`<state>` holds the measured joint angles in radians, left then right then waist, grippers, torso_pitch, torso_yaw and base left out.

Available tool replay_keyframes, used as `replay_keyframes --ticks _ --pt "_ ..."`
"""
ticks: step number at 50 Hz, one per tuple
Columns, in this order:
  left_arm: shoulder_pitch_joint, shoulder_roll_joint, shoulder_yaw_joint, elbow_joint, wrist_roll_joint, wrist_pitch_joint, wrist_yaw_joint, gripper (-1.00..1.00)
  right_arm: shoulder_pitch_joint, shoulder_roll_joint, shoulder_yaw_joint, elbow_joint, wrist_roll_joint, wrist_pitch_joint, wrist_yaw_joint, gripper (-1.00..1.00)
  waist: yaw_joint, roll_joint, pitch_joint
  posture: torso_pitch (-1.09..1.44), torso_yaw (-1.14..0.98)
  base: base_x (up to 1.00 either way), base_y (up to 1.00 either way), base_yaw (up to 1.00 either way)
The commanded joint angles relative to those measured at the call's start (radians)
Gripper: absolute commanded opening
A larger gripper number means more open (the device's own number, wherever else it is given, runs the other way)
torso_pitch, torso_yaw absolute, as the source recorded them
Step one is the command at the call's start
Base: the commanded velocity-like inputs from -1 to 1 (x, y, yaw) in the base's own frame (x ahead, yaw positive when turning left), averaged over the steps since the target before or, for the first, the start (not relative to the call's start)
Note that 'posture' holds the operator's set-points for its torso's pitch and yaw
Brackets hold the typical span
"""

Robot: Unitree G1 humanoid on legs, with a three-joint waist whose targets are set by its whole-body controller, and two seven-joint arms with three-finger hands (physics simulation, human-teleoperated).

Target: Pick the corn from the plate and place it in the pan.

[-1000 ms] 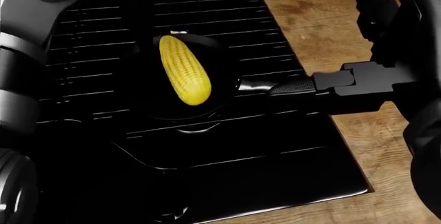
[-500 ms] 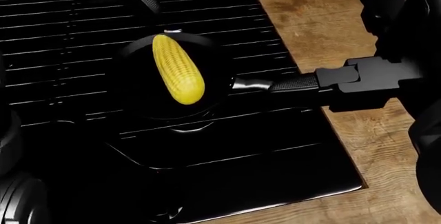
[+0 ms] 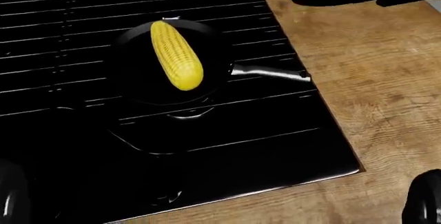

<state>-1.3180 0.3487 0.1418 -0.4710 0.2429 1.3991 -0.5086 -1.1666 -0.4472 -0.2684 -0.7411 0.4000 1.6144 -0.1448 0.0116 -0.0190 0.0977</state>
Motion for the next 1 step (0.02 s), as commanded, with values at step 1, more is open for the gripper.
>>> replay_keyframes --ticks 1 --pt "-0.052 0.013 0.007 -0.010 -0.025 0.000 0.048 1.00 -0.046 -0.021 -0.005 0.010 -0.001 0.000 -0.002 1.00 -0.001 0.002 -0.027 0.00 0.00 0.00 0.00 0.00"
